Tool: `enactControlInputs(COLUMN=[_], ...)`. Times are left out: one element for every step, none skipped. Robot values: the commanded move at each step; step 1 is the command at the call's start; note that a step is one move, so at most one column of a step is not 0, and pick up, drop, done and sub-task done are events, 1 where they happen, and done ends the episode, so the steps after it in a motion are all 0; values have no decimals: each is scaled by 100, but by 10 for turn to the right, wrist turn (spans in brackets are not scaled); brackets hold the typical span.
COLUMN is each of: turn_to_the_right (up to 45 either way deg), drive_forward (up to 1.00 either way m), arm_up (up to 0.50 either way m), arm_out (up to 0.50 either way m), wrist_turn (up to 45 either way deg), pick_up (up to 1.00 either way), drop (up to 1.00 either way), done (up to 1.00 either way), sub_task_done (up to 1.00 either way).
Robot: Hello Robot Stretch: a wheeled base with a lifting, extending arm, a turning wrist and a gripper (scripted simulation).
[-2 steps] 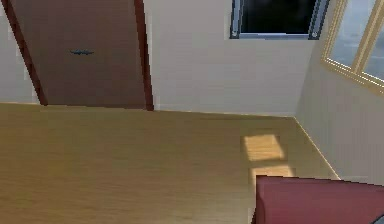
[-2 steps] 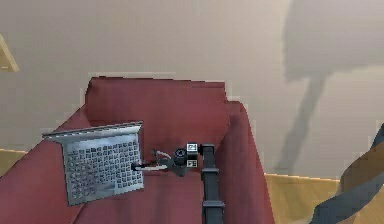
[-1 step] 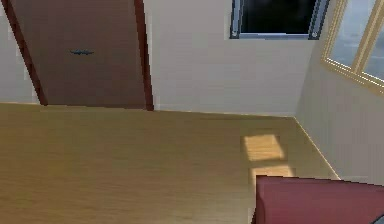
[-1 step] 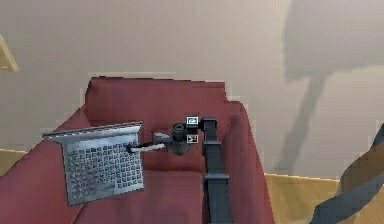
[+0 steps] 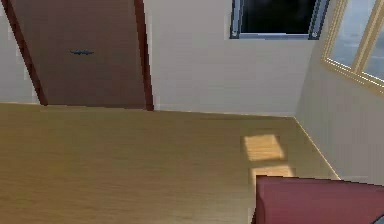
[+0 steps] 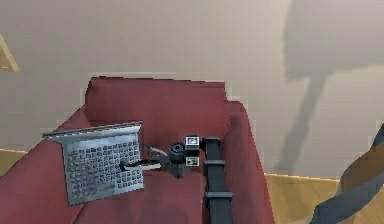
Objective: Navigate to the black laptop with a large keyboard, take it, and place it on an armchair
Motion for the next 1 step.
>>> enactControlInputs(turn_to_the_right=[0], drive_forward=[0], arm_up=[0], arm_out=[0], wrist_turn=[0], pick_up=[0], drop=[0], done=[100], sub_task_done=[0])
